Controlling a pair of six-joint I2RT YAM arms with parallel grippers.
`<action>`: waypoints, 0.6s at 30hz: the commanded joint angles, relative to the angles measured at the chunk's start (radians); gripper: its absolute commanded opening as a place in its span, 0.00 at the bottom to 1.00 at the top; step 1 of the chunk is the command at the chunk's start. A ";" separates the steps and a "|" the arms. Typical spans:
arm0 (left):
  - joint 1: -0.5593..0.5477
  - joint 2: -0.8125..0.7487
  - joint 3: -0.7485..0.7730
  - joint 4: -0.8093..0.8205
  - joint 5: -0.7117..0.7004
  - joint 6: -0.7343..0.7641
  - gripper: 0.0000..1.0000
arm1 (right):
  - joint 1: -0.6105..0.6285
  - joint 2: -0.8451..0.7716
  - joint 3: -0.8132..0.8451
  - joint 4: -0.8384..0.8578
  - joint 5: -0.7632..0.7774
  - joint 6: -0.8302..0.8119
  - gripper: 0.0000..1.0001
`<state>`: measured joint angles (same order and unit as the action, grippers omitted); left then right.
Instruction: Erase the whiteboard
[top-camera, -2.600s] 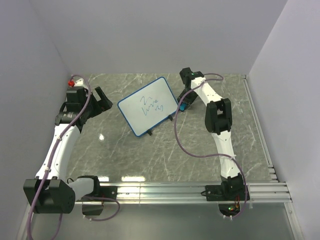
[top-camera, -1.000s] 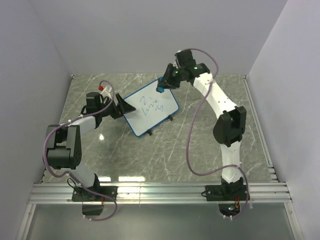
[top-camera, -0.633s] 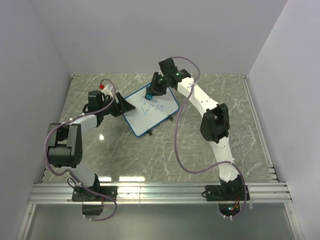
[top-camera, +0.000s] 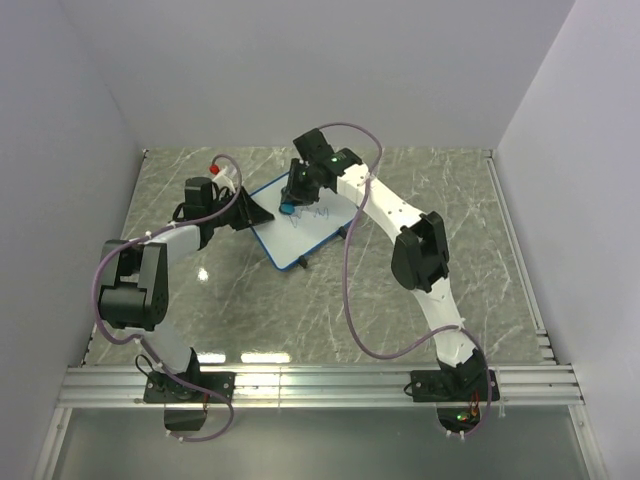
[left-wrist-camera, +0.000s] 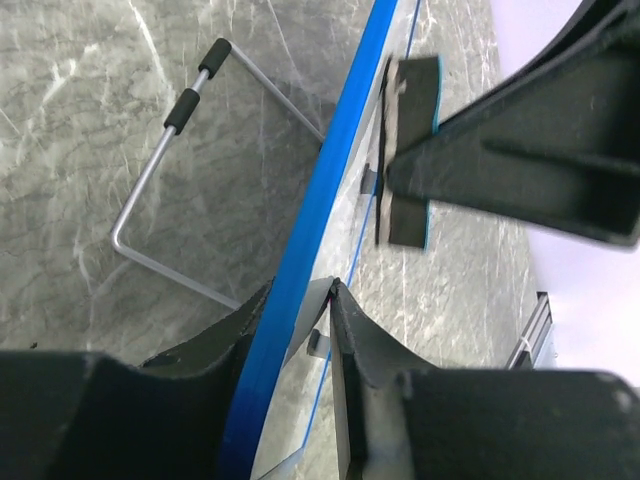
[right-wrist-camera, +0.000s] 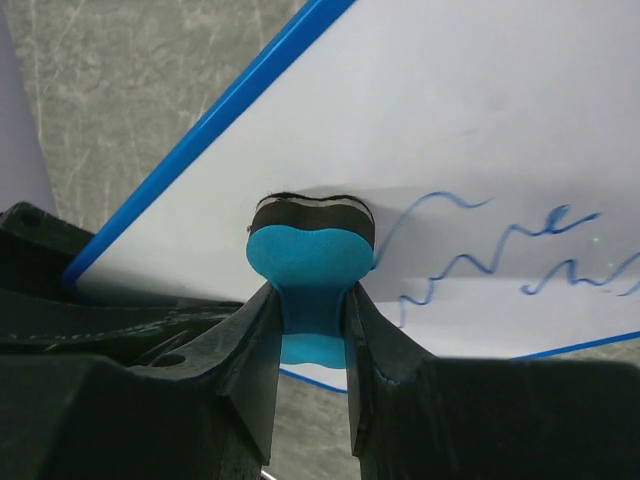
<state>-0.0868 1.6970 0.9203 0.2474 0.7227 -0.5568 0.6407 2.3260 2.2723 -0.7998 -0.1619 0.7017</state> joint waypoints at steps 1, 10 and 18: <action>-0.027 0.027 0.011 -0.085 -0.111 0.072 0.17 | 0.034 0.025 0.041 0.053 -0.042 0.015 0.00; -0.033 0.012 0.002 -0.115 -0.134 0.097 0.15 | 0.007 0.010 -0.072 0.036 0.042 0.001 0.00; -0.033 0.000 -0.009 -0.123 -0.115 0.104 0.13 | -0.160 -0.021 -0.261 0.073 0.148 0.025 0.00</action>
<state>-0.0956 1.6951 0.9211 0.2379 0.7055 -0.5327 0.5758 2.2658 2.0632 -0.7212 -0.1654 0.7227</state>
